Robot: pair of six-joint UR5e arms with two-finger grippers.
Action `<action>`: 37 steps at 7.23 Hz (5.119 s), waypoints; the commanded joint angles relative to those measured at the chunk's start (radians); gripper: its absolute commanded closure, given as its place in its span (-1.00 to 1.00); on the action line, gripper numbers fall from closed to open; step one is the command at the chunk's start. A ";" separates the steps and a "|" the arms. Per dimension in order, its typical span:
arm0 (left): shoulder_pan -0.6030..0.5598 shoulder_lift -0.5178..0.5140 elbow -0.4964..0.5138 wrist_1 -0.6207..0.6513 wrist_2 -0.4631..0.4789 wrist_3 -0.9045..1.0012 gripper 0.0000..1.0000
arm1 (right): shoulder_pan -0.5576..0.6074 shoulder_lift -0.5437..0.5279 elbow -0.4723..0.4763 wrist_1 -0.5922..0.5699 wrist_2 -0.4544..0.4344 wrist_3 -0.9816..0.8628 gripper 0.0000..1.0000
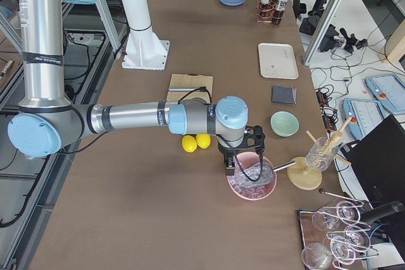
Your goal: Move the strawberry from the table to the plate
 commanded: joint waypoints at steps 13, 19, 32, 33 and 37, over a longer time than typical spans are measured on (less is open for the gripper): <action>0.000 0.013 -0.010 -0.002 -0.003 -0.008 -0.96 | -0.001 -0.029 0.001 0.003 -0.001 -0.003 -1.00; 0.000 0.013 -0.006 -0.002 -0.005 -0.006 -0.96 | -0.001 -0.037 0.002 0.003 0.000 -0.003 -1.00; 0.001 0.001 0.016 -0.041 -0.006 -0.034 -0.96 | -0.004 -0.029 0.019 0.005 0.000 -0.003 -1.00; 0.001 0.004 0.042 -0.082 -0.006 -0.034 -0.96 | -0.019 -0.022 0.019 0.005 0.002 0.000 -1.00; 0.007 -0.053 0.264 -0.320 -0.017 -0.064 -0.96 | -0.112 0.055 0.030 0.005 0.000 0.090 -1.00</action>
